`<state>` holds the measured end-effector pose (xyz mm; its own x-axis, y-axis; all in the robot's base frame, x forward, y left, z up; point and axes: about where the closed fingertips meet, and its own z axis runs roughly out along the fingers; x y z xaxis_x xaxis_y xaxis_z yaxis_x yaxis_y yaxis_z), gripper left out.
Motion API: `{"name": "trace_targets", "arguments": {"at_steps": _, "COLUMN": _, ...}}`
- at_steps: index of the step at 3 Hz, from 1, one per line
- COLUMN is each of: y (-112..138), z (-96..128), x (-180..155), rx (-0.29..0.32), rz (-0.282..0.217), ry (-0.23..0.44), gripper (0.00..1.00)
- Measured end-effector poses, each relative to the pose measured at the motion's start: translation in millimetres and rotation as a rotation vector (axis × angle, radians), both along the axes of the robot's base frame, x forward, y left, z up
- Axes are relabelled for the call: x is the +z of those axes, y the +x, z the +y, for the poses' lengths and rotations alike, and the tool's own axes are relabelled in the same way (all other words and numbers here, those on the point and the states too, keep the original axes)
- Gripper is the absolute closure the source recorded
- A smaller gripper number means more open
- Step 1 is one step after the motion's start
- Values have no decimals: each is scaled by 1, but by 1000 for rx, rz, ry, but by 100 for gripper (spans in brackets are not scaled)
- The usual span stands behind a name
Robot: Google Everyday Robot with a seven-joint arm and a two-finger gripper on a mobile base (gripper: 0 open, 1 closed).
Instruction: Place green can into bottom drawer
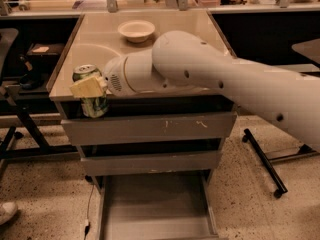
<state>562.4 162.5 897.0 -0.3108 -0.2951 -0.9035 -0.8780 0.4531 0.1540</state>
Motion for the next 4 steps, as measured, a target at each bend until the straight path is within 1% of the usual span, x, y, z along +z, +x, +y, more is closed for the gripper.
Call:
{"name": "trace_targets", "arguments": {"at_steps": 1, "y": -37, "z": -18, "x": -29, "rx": -88, "rz": 62, "ry": -8, "gripper": 100}}
{"name": "trace_targets", "arguments": {"at_steps": 2, "y": -76, "z": -44, "x": -80, "rx": -154, "rz": 150, "ry": -17, "gripper": 100}}
{"name": "trace_targets", "arguments": {"at_steps": 3, "y": -76, "z": -44, "x": -80, "rx": -153, "rz": 149, "ry": -17, "gripper": 100}}
{"name": "trace_targets", "arguments": {"at_steps": 4, "y": -82, "z": -42, "x": -108, "rx": -181, "rz": 188, "ry": 33, "gripper": 100}}
